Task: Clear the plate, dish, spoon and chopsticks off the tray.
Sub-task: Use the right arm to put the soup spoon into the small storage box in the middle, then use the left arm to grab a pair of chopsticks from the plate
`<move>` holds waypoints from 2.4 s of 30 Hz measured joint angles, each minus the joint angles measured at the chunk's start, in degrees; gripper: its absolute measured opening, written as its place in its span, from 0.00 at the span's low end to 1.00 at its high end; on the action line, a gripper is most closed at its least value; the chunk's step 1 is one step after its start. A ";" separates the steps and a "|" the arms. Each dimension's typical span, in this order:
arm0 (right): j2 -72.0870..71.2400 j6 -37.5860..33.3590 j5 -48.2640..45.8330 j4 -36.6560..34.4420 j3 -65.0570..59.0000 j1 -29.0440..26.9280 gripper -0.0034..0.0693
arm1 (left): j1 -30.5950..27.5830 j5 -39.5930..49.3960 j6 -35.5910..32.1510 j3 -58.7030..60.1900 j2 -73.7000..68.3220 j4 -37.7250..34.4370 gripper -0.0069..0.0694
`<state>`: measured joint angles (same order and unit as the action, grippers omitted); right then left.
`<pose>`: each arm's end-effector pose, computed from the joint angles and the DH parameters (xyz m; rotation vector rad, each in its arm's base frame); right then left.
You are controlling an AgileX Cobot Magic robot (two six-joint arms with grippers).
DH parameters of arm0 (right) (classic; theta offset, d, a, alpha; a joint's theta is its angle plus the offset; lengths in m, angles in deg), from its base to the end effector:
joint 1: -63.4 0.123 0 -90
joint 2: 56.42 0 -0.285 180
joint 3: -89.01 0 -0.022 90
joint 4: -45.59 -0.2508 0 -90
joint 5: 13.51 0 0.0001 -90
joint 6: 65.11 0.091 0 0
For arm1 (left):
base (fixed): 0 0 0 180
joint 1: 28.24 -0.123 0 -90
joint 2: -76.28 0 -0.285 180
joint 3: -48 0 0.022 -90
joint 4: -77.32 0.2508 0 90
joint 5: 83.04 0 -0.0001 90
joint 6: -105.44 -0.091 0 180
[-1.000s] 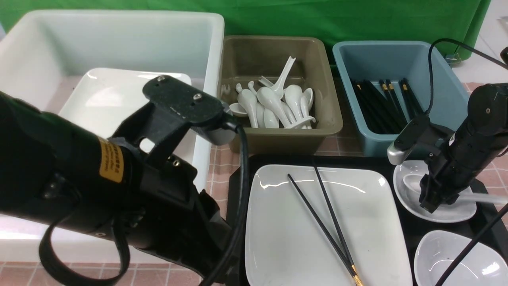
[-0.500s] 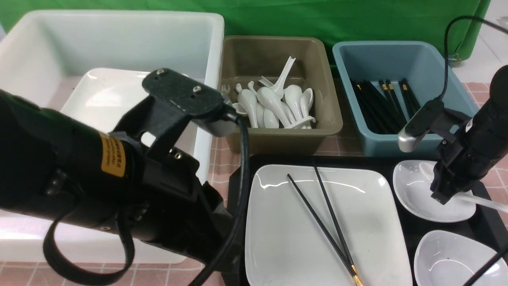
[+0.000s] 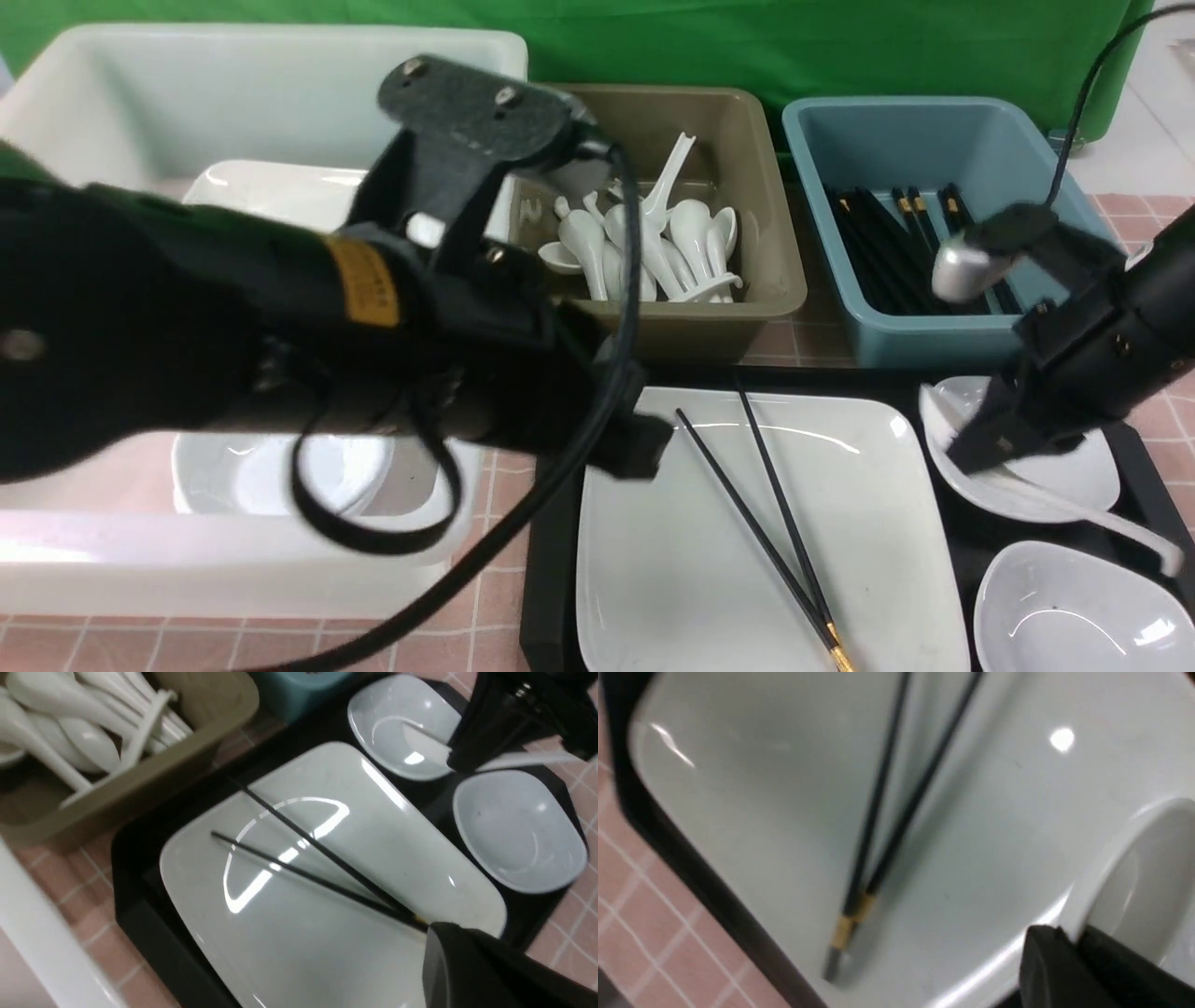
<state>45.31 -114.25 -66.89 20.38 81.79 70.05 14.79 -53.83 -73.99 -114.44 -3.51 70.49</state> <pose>0.3262 0.0694 0.2613 -1.0046 2.5025 0.3494 0.1968 -0.1909 0.3392 0.7386 2.1347 -0.5380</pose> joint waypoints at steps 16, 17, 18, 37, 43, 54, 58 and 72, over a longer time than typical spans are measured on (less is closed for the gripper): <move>14.30 2.19 18.50 -24.13 23.45 8.12 0.13 | -18.35 2.73 -0.02 -4.30 -5.25 2.25 0.09; 14.31 2.19 18.66 -24.13 23.99 8.23 0.13 | -18.35 2.73 -0.02 -4.30 -5.25 2.11 0.09; 18.23 3.82 19.84 -24.19 27.74 8.86 0.13 | -18.42 4.38 -0.57 -4.30 -5.25 1.83 0.09; 24.81 19.15 0.63 -13.40 42.77 5.62 0.41 | -18.32 17.18 -8.47 -4.30 -5.25 -10.82 0.09; 10.17 29.33 -11.41 12.10 40.14 4.92 0.09 | -10.29 18.10 -5.77 -5.24 -6.55 -11.36 0.08; -17.29 33.86 -11.11 19.56 11.50 4.86 0.09 | 9.21 24.48 15.61 -24.99 -30.38 -3.09 0.19; -23.18 33.93 -11.07 19.60 5.20 4.86 0.10 | 10.91 25.71 20.06 -29.41 -37.45 -3.44 0.38; -32.18 34.04 -10.13 19.71 1.54 4.86 0.11 | 10.97 20.53 28.45 -31.46 -48.20 -3.67 0.90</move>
<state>13.14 -80.21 -77.02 40.09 83.33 74.91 25.76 -33.31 -45.54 -145.91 -51.71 66.83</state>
